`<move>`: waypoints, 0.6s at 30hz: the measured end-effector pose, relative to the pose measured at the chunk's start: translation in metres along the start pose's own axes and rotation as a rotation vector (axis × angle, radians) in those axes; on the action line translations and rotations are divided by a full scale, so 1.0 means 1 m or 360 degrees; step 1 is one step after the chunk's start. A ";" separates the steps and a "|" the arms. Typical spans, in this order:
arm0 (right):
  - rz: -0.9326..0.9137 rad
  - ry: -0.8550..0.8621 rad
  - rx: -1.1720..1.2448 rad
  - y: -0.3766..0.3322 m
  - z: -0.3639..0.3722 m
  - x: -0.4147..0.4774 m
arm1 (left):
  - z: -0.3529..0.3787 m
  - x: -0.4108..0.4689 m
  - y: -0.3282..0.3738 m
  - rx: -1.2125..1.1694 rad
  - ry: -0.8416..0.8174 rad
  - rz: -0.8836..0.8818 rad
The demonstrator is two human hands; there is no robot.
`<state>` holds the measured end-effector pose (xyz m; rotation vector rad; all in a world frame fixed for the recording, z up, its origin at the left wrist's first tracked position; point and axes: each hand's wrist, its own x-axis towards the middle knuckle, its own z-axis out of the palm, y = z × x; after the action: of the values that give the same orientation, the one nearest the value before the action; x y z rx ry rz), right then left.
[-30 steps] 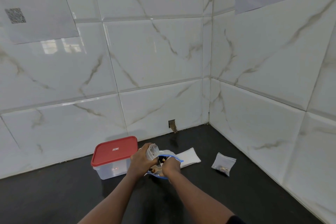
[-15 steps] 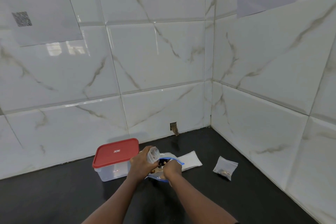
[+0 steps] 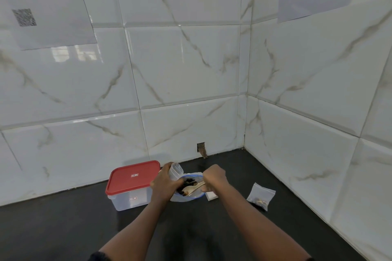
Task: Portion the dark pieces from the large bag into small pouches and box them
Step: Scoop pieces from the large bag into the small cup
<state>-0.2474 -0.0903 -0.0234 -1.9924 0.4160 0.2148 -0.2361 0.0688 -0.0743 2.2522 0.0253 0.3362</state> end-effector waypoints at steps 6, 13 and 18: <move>0.0032 -0.0115 0.0068 -0.017 -0.047 0.003 | -0.002 0.003 0.003 -0.0118 -0.0007 -0.0072; -0.0182 -0.0054 0.0046 -0.043 -0.066 -0.010 | 0.002 0.000 0.000 -0.0266 -0.0080 -0.0011; -0.0515 0.0044 -0.0285 -0.051 -0.043 -0.020 | 0.004 -0.003 0.001 -0.0284 -0.0107 0.0033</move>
<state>-0.2476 -0.1049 0.0449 -2.2073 0.0894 0.0207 -0.2379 0.0647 -0.0768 2.0864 -0.0610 0.2632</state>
